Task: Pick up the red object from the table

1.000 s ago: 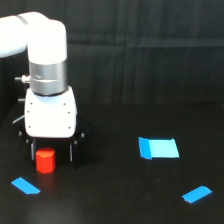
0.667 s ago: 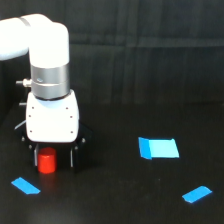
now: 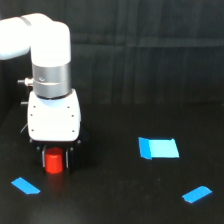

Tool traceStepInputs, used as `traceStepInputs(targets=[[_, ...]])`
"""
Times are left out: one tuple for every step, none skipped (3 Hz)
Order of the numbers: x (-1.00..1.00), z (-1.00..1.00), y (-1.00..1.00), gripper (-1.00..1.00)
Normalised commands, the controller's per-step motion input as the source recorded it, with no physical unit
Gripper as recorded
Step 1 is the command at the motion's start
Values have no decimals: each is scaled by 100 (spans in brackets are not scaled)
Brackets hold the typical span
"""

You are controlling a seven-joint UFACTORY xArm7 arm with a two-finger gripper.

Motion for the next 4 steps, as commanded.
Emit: traceStepInputs(targets=[[9, -17, -1, -100], [13, -10, -16, -100], [15, 95, 10, -96], [17, 100, 15, -95]])
